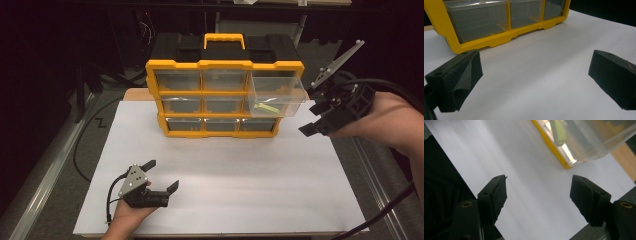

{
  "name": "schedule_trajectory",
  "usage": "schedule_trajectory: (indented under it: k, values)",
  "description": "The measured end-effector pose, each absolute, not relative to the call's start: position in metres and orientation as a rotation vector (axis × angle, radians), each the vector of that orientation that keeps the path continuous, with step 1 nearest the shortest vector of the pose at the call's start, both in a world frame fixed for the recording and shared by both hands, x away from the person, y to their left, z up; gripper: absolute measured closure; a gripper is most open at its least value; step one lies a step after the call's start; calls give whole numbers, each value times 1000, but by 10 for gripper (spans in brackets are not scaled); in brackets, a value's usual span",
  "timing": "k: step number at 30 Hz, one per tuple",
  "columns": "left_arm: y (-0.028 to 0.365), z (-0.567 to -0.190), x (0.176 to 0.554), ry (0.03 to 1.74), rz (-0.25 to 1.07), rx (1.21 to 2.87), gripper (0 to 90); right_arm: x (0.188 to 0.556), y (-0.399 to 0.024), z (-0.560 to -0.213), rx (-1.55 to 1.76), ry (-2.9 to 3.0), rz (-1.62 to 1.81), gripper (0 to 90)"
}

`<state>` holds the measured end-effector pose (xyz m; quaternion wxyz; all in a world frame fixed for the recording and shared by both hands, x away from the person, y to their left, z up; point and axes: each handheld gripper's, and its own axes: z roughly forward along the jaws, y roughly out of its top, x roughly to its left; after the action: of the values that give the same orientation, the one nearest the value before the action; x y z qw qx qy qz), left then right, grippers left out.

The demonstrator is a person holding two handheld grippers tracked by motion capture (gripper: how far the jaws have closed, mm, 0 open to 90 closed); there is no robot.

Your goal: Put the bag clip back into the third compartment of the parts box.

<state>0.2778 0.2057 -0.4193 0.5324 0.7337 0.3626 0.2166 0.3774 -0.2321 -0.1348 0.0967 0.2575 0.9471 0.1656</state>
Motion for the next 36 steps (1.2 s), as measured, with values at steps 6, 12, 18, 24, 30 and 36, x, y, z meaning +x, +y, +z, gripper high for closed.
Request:
schedule_trajectory:
  k: [6, 12, 18, 24, 30, 36]
  values:
    - [206, -420, 278, 861, 515, 1752, 4, 376, -232, -159, 763, 2821, 491, 231]
    - [207, -421, 281, 875, 518, 1747, 4, 376, -231, -194, 789, 2835, 468, 140]
    - [207, -422, 281, 876, 522, 1747, 4, 379, -230, -242, 831, 2863, 457, 45]
    - [207, -422, 281, 874, 519, 1752, 3, 381, -230, -294, 870, 2875, 419, 0]
    - [206, -421, 280, 869, 514, 1750, 3, 382, -227, -341, 890, 2906, 369, 0]
    - [206, -420, 279, 865, 511, 1739, 3, 381, -224, -380, 933, 2934, 308, 0]
